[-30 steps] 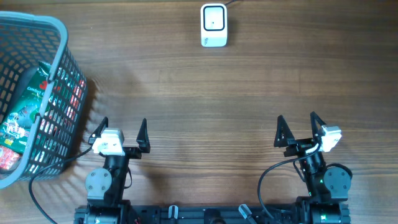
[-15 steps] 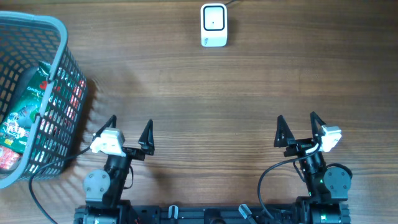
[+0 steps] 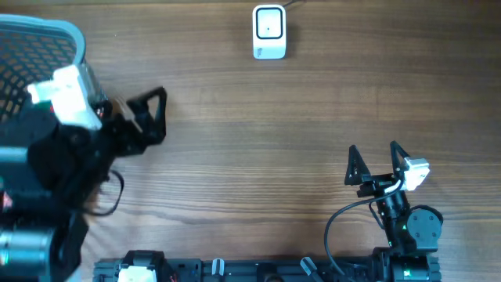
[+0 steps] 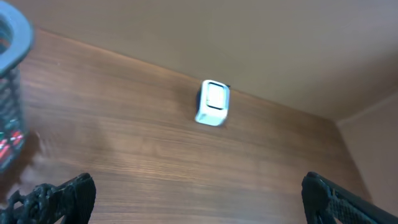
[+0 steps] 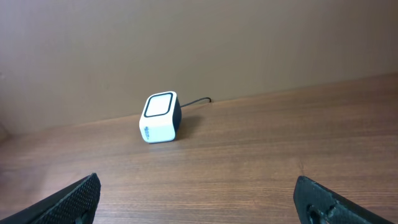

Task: Scan the item barcode
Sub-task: 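Reach the left gripper into the basket and grasp the green-lidded jar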

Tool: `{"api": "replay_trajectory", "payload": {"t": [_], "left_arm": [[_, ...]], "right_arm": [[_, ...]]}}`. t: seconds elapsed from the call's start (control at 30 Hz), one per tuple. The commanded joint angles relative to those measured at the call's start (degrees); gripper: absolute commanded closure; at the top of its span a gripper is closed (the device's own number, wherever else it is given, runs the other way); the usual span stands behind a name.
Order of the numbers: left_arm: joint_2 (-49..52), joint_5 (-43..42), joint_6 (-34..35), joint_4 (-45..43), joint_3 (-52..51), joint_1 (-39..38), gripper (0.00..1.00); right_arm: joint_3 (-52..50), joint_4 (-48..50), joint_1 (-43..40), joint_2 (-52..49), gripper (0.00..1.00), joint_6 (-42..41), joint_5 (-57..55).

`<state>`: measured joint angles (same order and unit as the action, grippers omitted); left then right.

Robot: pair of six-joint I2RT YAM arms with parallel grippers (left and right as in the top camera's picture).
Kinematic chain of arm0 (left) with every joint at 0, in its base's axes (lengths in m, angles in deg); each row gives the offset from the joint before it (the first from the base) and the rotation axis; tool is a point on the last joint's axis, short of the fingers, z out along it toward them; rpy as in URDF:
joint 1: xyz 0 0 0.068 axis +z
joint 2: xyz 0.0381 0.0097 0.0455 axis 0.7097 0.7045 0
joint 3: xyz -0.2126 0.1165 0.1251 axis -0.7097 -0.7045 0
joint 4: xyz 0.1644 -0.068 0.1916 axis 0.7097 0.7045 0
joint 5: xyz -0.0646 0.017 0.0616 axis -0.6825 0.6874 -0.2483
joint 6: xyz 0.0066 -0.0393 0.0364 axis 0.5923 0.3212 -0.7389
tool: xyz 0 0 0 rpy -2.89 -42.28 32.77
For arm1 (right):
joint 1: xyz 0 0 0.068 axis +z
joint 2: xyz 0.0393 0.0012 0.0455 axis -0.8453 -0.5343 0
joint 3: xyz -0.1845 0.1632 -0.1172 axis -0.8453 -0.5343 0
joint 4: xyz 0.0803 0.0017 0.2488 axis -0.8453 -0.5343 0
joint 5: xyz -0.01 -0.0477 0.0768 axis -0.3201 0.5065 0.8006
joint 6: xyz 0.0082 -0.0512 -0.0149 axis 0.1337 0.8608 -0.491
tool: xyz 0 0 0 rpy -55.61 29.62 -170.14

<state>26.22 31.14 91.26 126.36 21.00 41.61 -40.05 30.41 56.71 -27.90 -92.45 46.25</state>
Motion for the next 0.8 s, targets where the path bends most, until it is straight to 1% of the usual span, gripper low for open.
{"api": "replay_trajectory", "payload": {"t": [0.0,0.03,0.1,0.17,0.2,0.27,0.33,0.37,0.4,0.43,0.53,0.57,0.67,0.77], "left_arm": [[5.8,22.0,19.1,4.5,5.4,5.4,0.00],[7.1,23.5,20.0,5.5,7.2,7.4,0.00],[13.5,23.6,20.0,10.5,15.4,17.2,0.00],[19.1,23.6,21.3,15.3,19.8,26.5,0.00],[22.1,23.6,21.3,17.4,19.9,32.2,0.00],[28.4,23.7,21.3,23.3,19.9,39.6,0.00],[35.9,23.8,21.3,24.2,19.4,45.4,0.00],[38.6,23.6,21.1,24.4,19.1,46.8,0.00],[42.3,22.0,18.3,24.6,18.7,47.7,0.00],[45.0,19.5,14.4,24.4,18.2,47.7,0.00],[52.8,13.2,-1.5,22.2,18.0,47.2,0.00],[54.2,12.4,-3.5,21.9,18.0,46.9,0.00],[56.6,11.5,-3.5,20.1,16.7,46.6,0.00],[57.0,11.1,-3.5,16.0,10.1,45.4,0.00]], "right_arm": [[-0.1,0.3,0.2,0.3,0.00,-0.3,-0.8],[-0.1,0.3,0.2,0.3,0.00,-0.3,-0.8],[-0.1,0.3,0.2,0.3,0.00,-0.3,-0.8],[-0.1,0.3,0.2,0.3,0.00,-0.3,-0.8],[-0.1,0.3,0.2,0.3,0.00,-0.3,-0.8],[-0.1,0.3,0.2,0.3,0.00,-0.3,-0.8],[-0.1,0.3,0.2,0.3,0.00,-0.3,-0.8],[-0.1,0.3,0.2,0.3,0.00,-0.3,-0.8],[-0.1,0.3,0.2,0.3,0.00,-0.3,-0.8],[-0.1,0.3,0.2,0.3,0.00,-0.3,-0.8],[-0.1,0.3,0.2,0.3,0.00,-0.3,-0.8],[-0.1,0.3,0.2,0.3,0.00,-0.3,-0.8],[-0.1,0.3,0.2,0.3,0.00,-0.3,-0.8],[-0.1,0.3,0.2,0.3,0.00,-0.3,-0.8]]}}
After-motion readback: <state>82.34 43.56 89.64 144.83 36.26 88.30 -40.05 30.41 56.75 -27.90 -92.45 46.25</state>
